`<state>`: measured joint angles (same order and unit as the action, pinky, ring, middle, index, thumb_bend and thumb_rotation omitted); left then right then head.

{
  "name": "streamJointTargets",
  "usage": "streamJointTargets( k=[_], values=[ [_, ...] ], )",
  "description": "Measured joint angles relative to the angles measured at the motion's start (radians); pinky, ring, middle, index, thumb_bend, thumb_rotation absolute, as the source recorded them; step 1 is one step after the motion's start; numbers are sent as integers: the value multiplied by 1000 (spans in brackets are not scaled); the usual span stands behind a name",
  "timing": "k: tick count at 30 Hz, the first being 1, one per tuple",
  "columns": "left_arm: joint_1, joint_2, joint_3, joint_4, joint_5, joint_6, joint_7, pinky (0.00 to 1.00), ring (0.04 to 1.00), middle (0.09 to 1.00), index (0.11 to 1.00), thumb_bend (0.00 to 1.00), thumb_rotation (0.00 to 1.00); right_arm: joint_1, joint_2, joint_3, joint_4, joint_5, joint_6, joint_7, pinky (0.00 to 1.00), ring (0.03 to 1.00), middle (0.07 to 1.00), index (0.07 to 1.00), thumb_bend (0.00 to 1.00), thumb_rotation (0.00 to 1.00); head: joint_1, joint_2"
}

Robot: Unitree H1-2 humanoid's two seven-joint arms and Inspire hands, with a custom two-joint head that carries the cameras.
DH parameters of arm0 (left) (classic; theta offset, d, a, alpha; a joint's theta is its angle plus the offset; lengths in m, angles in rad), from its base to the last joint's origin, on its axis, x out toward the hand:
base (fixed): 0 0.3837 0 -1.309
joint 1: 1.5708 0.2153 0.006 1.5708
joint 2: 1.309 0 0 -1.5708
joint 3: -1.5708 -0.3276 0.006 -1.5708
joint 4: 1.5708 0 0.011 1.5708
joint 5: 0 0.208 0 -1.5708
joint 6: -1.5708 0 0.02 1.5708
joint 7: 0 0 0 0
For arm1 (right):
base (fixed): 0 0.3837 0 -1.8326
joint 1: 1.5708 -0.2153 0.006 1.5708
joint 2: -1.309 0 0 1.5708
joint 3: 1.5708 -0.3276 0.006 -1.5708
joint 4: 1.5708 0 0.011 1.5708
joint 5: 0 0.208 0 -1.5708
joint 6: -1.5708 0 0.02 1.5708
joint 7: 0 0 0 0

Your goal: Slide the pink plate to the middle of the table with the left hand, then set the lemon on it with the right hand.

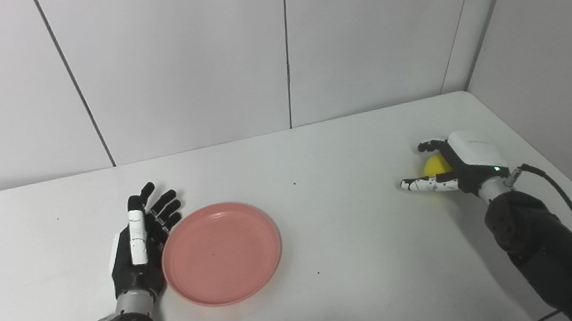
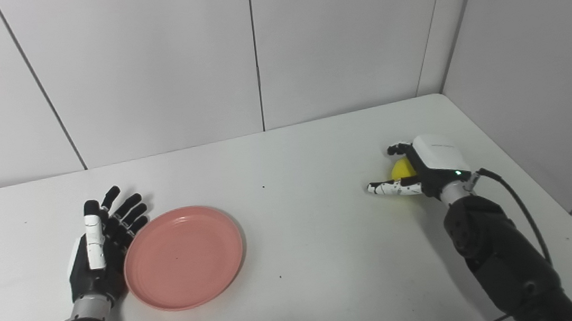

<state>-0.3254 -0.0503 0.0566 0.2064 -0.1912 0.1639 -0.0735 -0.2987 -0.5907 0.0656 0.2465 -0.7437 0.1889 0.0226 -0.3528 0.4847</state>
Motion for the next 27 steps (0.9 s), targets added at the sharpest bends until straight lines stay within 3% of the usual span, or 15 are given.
streamJointTargets(
  k=[6, 9, 11, 15, 19, 21, 27],
  values=[
    [0, 0, 0, 0, 0, 0, -1, 846, 820, 806, 909, 831, 886, -7, -4, 5, 44, -1, -3, -53, 470, 583, 667, 662, 815, 605, 0, 2],
    [0, 0, -1, -1, 0, 0, -1, 840, 817, 806, 907, 830, 888, -16, -4, 10, 83, -18, -9, -125, 371, 466, 571, 605, 716, 489, 0, 2],
    [0, 0, -3, -2, 0, 1, -1, 839, 817, 805, 906, 830, 888, -22, -3, 13, 121, -24, -18, -187, 353, 444, 553, 595, 695, 464, 3, 3],
    [1, 0, -3, -2, 0, 1, -1, 832, 812, 794, 908, 846, 883, -22, 0, 16, 141, -18, -22, -236, 316, 382, 470, 558, 623, 343, 5, 5],
    [1, 0, -3, -1, 0, 1, -1, 837, 812, 797, 907, 847, 883, -24, 5, 17, 159, 7, -54, -279, 296, 362, 449, 568, 608, 298, 6, 3],
    [1, 0, -3, -1, 0, 1, -1, 835, 811, 798, 907, 847, 880, -26, 5, 17, 164, 17, -59, -280, 259, 323, 413, 507, 530, 183, 6, 3],
    [1, 1, -2, 0, 0, 1, -1, 838, 813, 795, 908, 844, 882, -29, 3, 20, 167, 46, -76, -278, 283, 355, 441, 492, 507, 154, 9, 6]
  ],
)
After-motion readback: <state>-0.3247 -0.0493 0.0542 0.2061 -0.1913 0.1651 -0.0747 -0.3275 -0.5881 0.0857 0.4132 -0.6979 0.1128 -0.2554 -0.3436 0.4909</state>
